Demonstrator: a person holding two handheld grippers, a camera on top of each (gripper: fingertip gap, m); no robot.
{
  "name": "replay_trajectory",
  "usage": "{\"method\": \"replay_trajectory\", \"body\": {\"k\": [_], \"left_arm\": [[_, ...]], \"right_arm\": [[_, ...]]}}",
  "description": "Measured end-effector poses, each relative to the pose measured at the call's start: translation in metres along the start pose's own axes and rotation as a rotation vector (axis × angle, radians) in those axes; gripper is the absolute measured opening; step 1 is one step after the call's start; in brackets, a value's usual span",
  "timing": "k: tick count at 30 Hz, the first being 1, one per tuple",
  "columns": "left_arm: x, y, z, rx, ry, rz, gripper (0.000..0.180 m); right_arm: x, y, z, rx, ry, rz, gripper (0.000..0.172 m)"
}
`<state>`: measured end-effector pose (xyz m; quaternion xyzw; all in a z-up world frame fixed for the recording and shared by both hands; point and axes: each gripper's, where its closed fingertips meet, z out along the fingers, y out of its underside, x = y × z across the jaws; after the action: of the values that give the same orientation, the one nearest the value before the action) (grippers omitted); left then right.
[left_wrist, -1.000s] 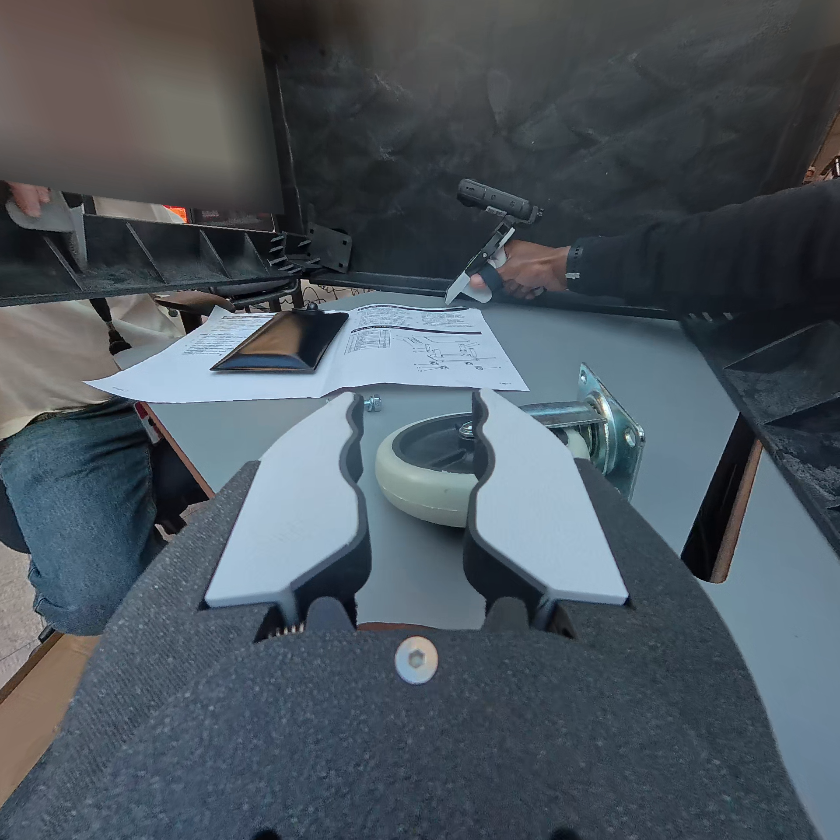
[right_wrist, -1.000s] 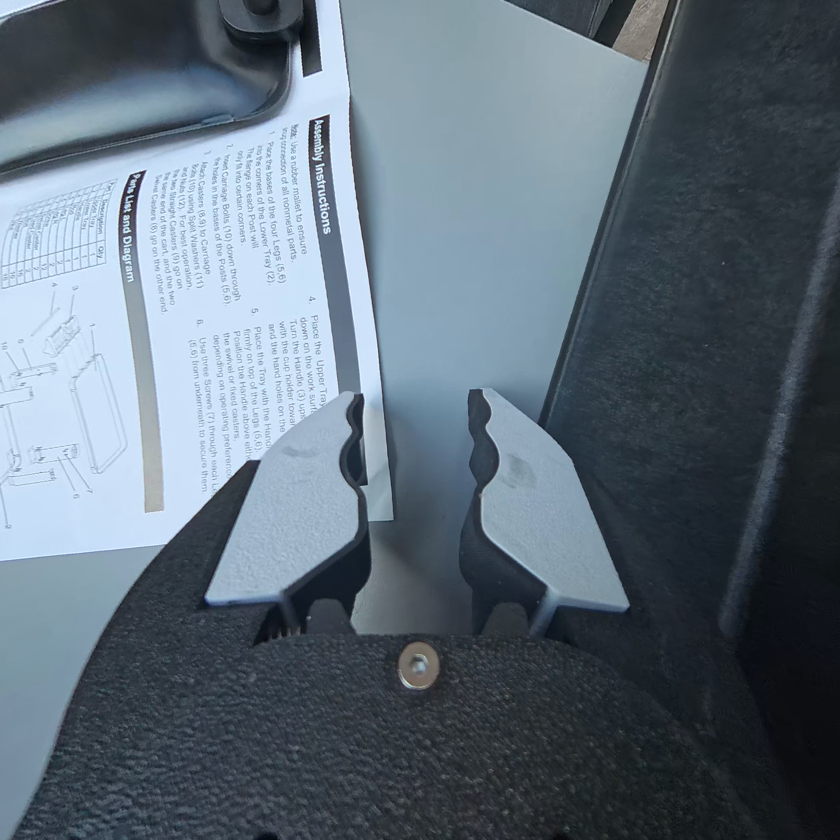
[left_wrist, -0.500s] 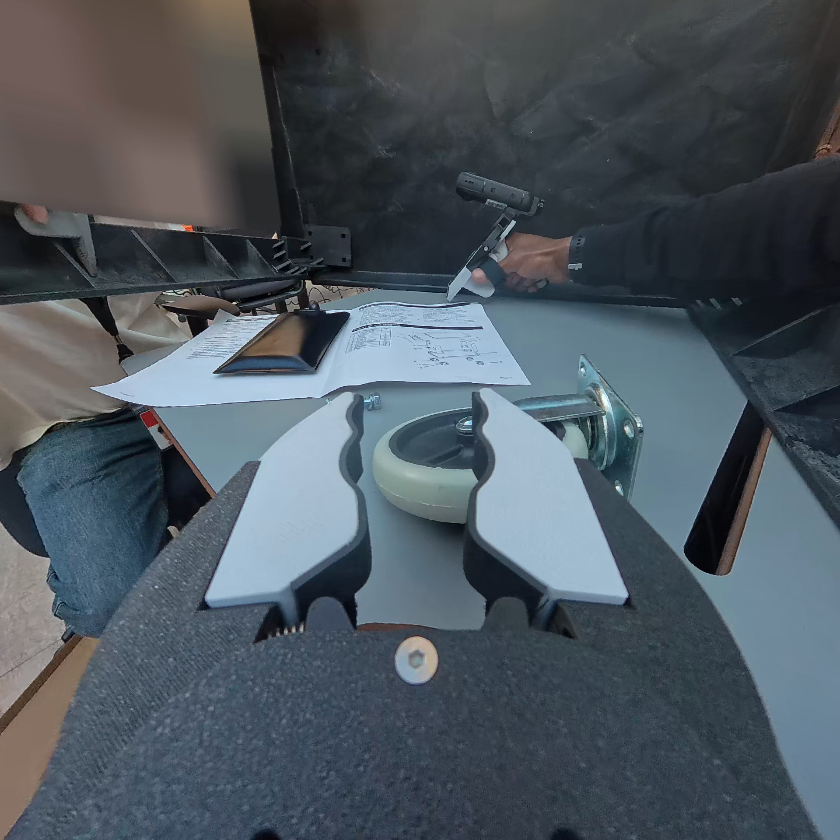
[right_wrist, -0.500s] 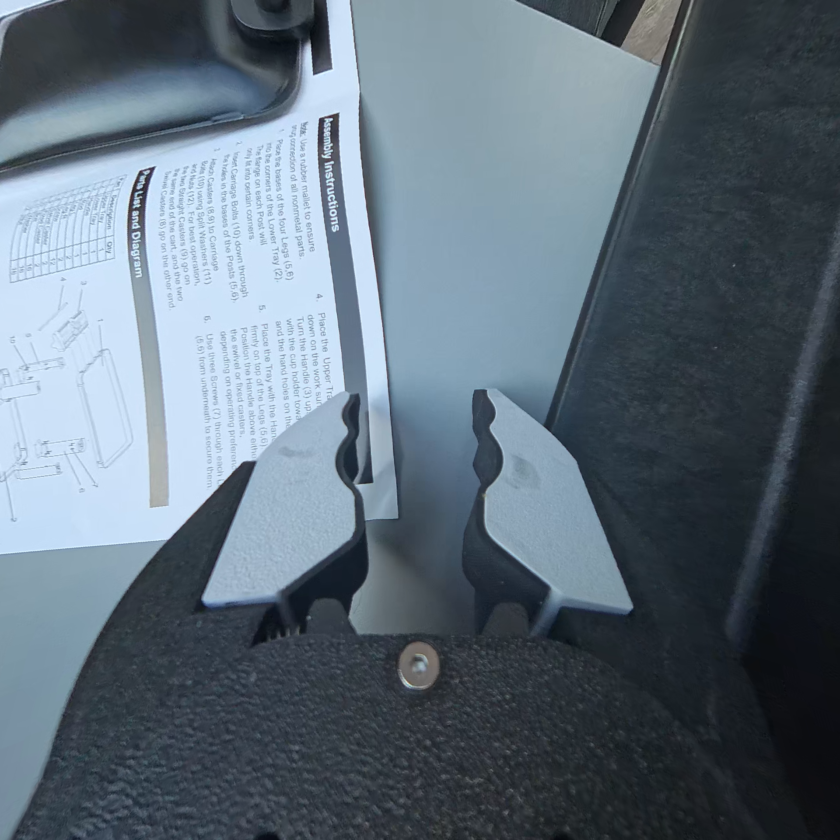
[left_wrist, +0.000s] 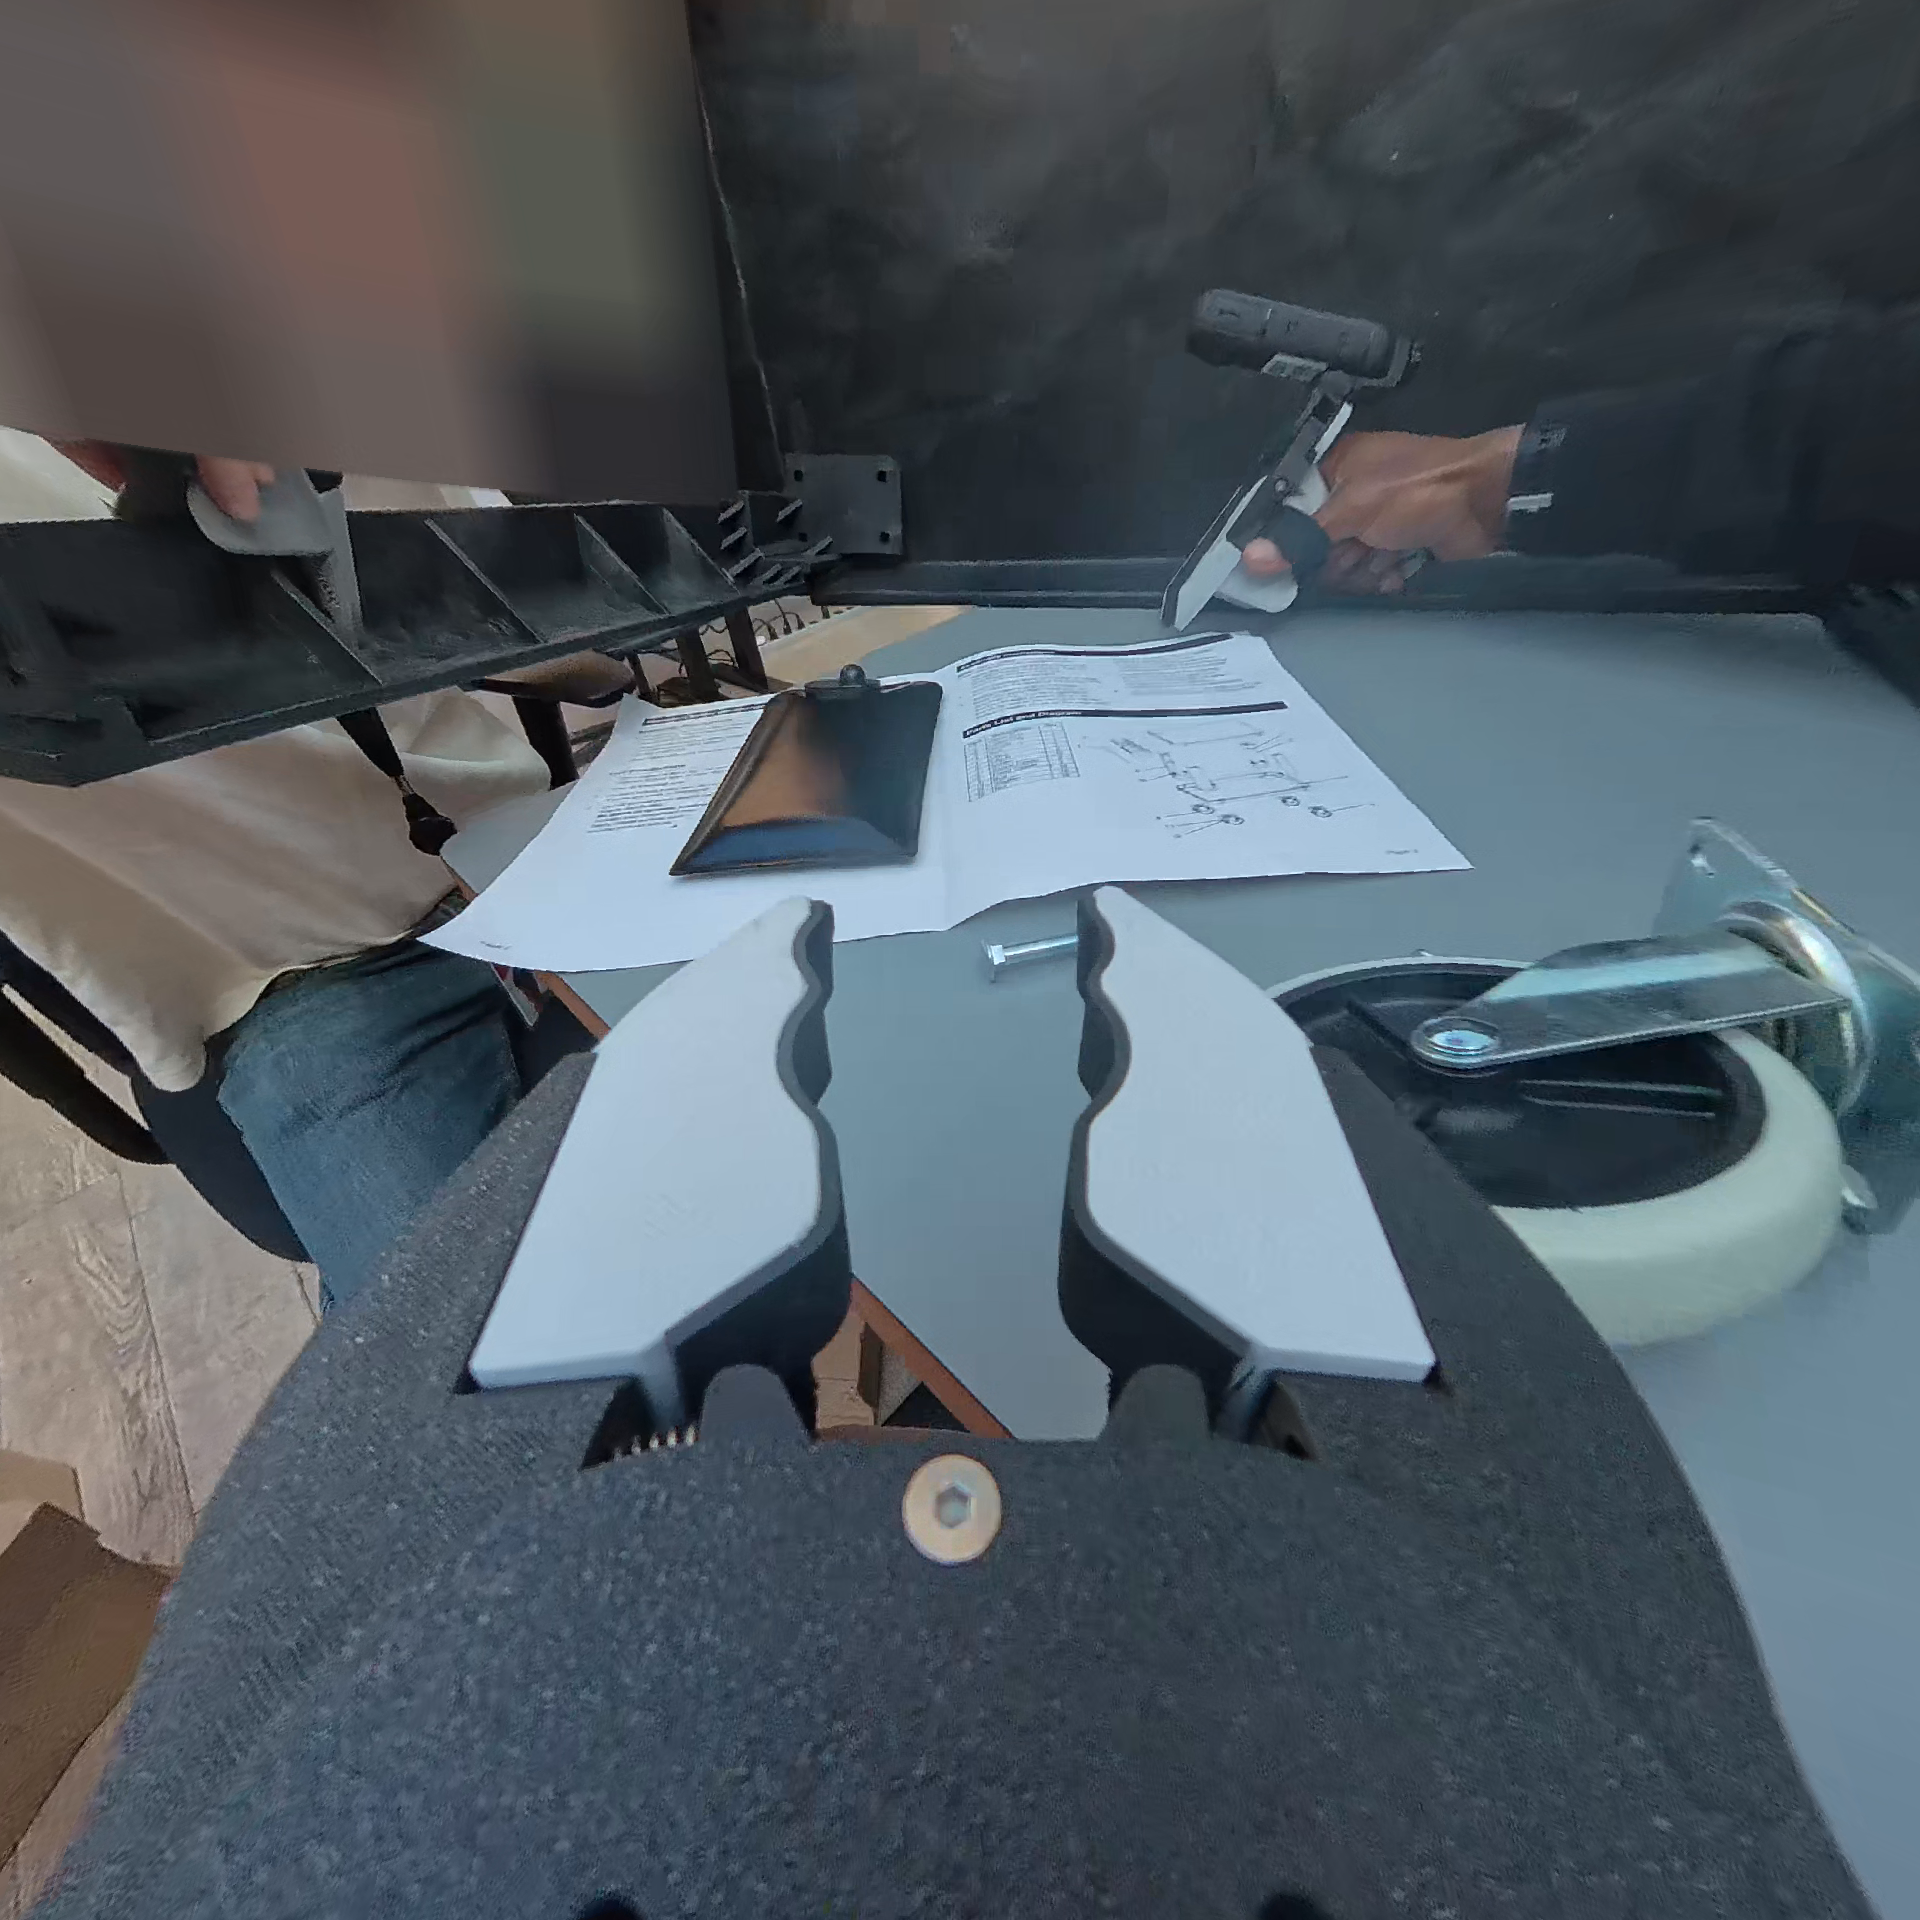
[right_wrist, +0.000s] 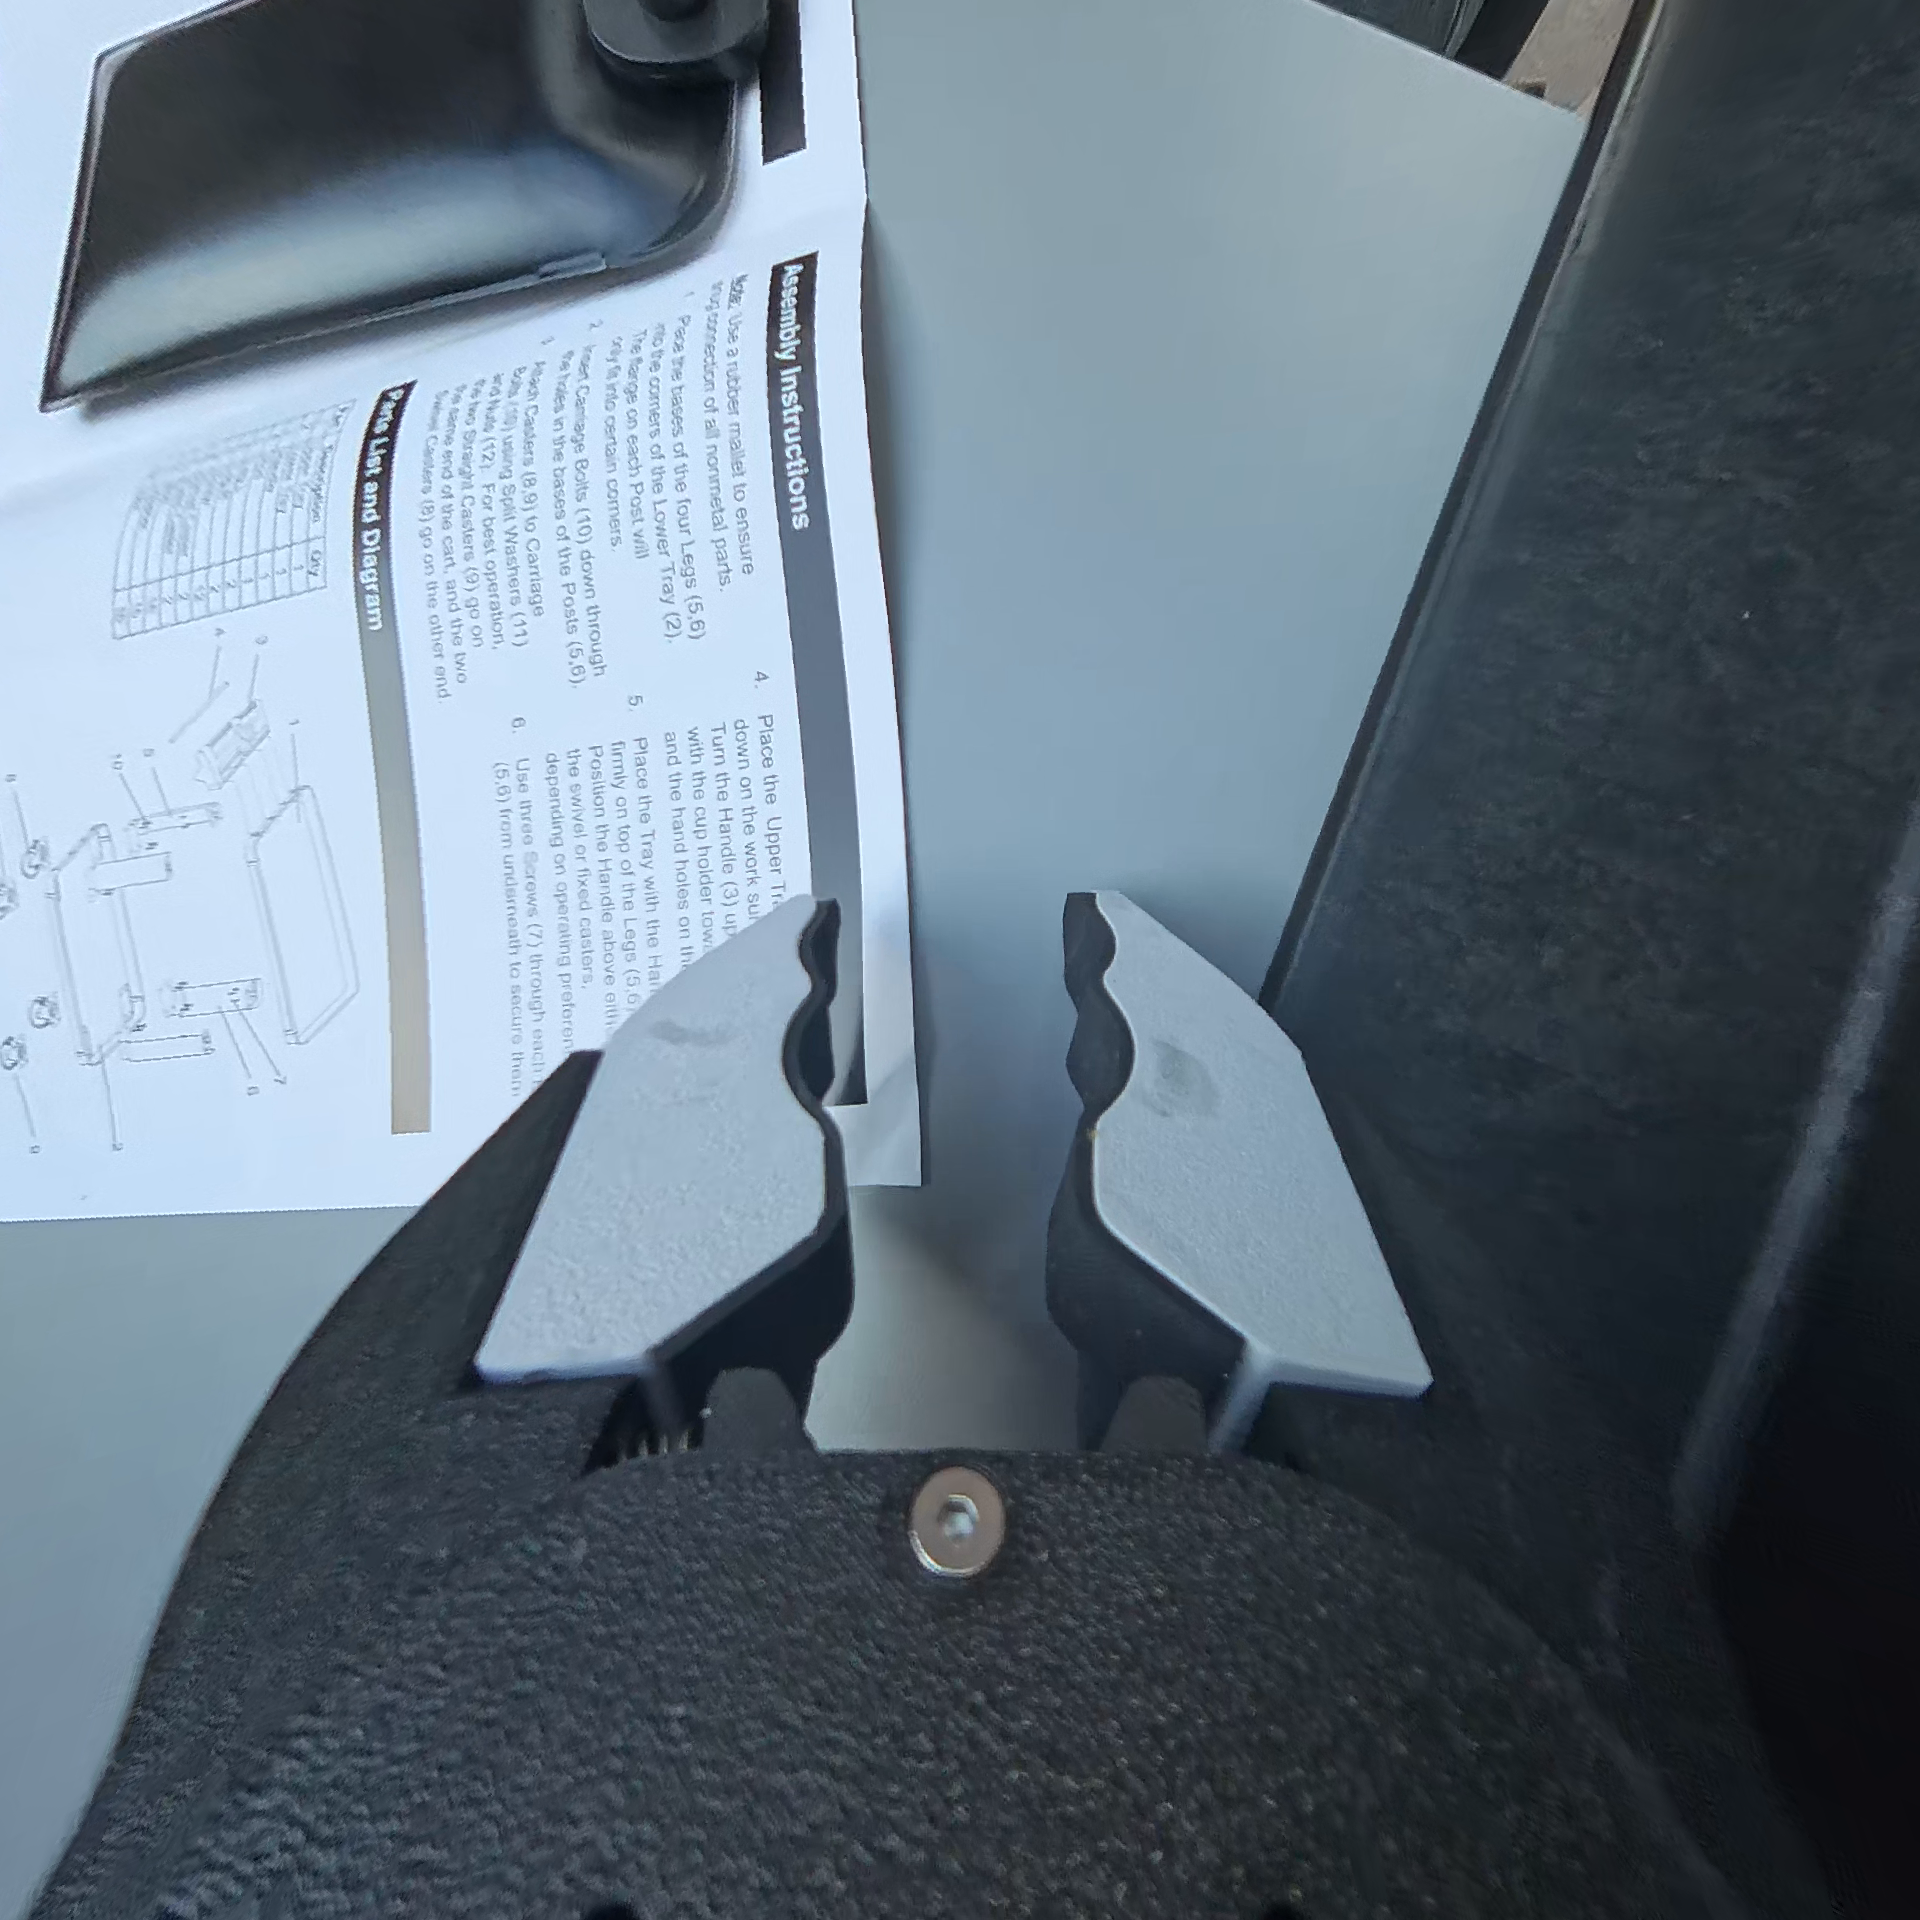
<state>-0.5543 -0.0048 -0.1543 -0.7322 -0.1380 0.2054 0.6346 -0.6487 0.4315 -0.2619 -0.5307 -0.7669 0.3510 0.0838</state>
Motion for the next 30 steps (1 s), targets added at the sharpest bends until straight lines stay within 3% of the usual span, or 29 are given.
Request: {"method": "replay_trajectory", "body": {"k": [4,7,11,16,21,26,30], "left_arm": [[-0.024,0.007,0.046,-0.014,-0.020,-0.014,0.045],[-0.065,0.019,0.072,-0.017,-0.124,-0.068,0.047],[-0.132,0.032,0.086,0.015,-0.242,-0.171,0.060],[-0.188,0.033,0.097,0.062,-0.255,-0.310,0.064],[-0.168,0.043,0.126,0.012,-0.216,-0.363,0.064],[-0.141,0.053,0.140,-0.057,-0.345,-0.250,0.061],[-0.147,0.052,0.128,-0.061,-0.503,-0.171,0.058]], "right_arm": [[0.003,-0.025,0.007,0.032,0.044,-0.071,0.041],[0.016,-0.041,0.020,0.048,0.110,-0.136,0.040],[0.016,-0.040,0.030,-0.008,0.030,-0.082,0.040],[0.011,-0.041,0.023,0.044,-0.049,-0.026,0.040],[0.023,-0.051,0.030,-0.001,0.052,-0.068,0.038],[0.045,-0.132,0.037,0.128,0.276,-0.288,0.025],[0.089,-0.170,0.075,-0.019,0.477,-0.429,0.015]]}}
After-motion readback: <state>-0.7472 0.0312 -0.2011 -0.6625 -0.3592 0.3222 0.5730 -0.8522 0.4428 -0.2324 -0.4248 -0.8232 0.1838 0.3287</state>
